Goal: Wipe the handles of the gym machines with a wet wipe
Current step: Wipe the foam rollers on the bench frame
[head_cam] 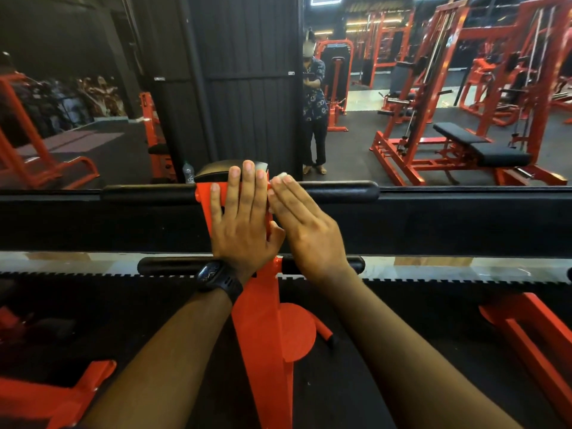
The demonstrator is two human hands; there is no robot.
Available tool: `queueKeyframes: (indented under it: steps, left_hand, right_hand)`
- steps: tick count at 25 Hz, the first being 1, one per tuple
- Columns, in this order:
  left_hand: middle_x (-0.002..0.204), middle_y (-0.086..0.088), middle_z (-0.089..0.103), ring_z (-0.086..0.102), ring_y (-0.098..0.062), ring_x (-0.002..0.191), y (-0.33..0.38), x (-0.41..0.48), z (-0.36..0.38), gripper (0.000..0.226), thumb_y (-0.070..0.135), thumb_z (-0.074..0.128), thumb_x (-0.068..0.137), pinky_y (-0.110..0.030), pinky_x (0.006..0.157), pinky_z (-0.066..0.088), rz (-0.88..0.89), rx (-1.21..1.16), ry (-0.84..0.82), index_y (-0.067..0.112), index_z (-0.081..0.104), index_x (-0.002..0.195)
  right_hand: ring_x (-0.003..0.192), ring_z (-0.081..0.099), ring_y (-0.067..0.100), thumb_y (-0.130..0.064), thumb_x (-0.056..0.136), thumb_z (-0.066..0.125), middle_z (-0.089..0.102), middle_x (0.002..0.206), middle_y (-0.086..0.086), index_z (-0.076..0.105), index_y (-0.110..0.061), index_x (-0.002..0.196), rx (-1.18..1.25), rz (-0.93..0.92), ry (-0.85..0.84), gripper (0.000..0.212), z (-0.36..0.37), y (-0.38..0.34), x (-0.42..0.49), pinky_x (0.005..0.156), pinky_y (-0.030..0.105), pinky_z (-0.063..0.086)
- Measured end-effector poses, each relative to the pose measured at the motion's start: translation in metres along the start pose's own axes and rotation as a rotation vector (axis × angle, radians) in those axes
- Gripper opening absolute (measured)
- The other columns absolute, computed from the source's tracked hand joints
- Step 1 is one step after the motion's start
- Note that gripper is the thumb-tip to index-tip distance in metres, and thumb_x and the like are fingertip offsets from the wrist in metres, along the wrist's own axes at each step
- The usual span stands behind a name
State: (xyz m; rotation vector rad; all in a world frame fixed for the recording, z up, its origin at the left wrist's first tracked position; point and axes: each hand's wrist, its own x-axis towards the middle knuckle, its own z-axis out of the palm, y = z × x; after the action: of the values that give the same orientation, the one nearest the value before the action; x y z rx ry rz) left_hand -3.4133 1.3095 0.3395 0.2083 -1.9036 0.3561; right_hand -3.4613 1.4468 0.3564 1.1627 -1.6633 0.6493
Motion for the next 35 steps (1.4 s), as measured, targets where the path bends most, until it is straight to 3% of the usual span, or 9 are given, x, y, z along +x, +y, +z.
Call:
queueKeyframes:
  steps: [4,7,10,13,17,24,27,32,35]
  left_hand:
    - [0.166,-0.005,-0.005,-0.002,-0.025,0.154,-0.003,0.002,-0.002,0.101,0.033,0.055,0.078,-0.053,0.123,0.006,0.027,-0.021,-0.019,0.010,0.000,0.159]
    - [0.166,-0.007,-0.001,0.001,-0.026,0.154,-0.004,0.001,-0.001,0.103,0.032,0.058,0.076,-0.054,0.123,0.006,0.030,-0.014,-0.016,0.010,0.002,0.159]
    - [0.166,-0.007,0.003,0.005,-0.026,0.154,-0.003,0.001,0.000,0.100,0.034,0.056,0.076,-0.054,0.123,0.008,0.030,-0.028,-0.008,0.010,0.005,0.159]
    - [0.166,-0.006,0.002,0.002,-0.025,0.155,-0.003,0.000,0.002,0.088,0.039,0.043,0.087,-0.054,0.123,0.011,0.023,0.000,0.009,0.010,0.004,0.160]
    - [0.166,-0.007,0.002,0.000,-0.025,0.154,-0.006,0.000,0.003,0.085,0.040,0.040,0.090,-0.055,0.123,0.011,0.047,-0.013,-0.002,0.009,0.001,0.160]
    - [0.166,-0.006,-0.001,-0.001,-0.025,0.155,-0.005,0.000,0.000,0.102,0.033,0.056,0.077,-0.055,0.123,0.007,0.049,-0.041,-0.002,0.010,0.002,0.160]
    - [0.166,-0.007,-0.001,0.000,-0.025,0.155,-0.005,0.001,-0.001,0.101,0.033,0.055,0.077,-0.056,0.123,0.009,0.050,-0.038,0.012,0.010,0.003,0.160]
    - [0.165,-0.008,0.005,0.000,-0.024,0.155,-0.003,0.001,-0.002,0.101,0.030,0.058,0.075,-0.056,0.122,0.010,0.031,-0.032,0.021,0.009,0.008,0.159]
    - [0.166,-0.006,0.004,0.000,-0.024,0.155,-0.002,0.001,-0.001,0.102,0.030,0.060,0.074,-0.055,0.123,0.009,0.037,-0.027,0.030,0.009,0.008,0.159]
  right_hand:
    - [0.134,0.051,0.028,0.001,0.094,0.063,0.056,0.139,0.015,0.062,0.004,0.129,0.190,0.306,0.226,0.035,-0.007,-0.003,-0.030,0.114,0.034,0.040]
    - [0.115,0.062,0.014,-0.005,0.094,0.064,0.065,0.124,0.005,0.068,-0.007,0.121,0.372,0.896,0.477,0.028,-0.008,-0.044,-0.027,0.096,0.033,0.054]
    - [0.091,0.068,0.007,-0.018,0.097,0.063,0.072,0.102,-0.003,0.071,-0.017,0.113,0.901,1.580,0.612,0.018,-0.017,-0.067,0.012,0.084,0.030,0.059]
    - [0.071,0.066,0.005,-0.014,0.102,0.055,0.065,0.083,-0.001,0.068,-0.010,0.099,1.339,1.864,0.525,0.014,-0.034,-0.064,0.051,0.058,0.017,0.057]
    - [0.100,0.071,0.020,-0.005,0.103,0.049,0.070,0.097,0.006,0.064,-0.008,0.101,1.581,1.906,0.523,0.016,-0.042,-0.064,0.061,0.098,0.037,0.053]
    - [0.097,0.065,0.022,0.006,0.097,0.053,0.063,0.105,0.013,0.063,-0.005,0.092,1.631,1.900,0.906,0.015,-0.047,-0.042,0.057,0.100,0.039,0.053]
    - [0.093,0.064,0.019,0.005,0.099,0.051,0.061,0.094,0.009,0.061,-0.007,0.084,1.570,1.884,0.845,0.021,-0.046,-0.043,0.054,0.100,0.037,0.053]
    - [0.074,0.063,0.002,-0.010,0.103,0.051,0.063,0.080,-0.008,0.070,-0.015,0.093,1.125,1.741,0.835,0.022,-0.043,-0.035,0.040,0.083,0.022,0.056]
    - [0.105,0.063,-0.003,-0.017,0.104,0.050,0.069,0.116,-0.012,0.061,-0.017,0.134,0.862,1.544,0.846,0.032,-0.032,-0.042,0.028,0.103,0.029,0.050]
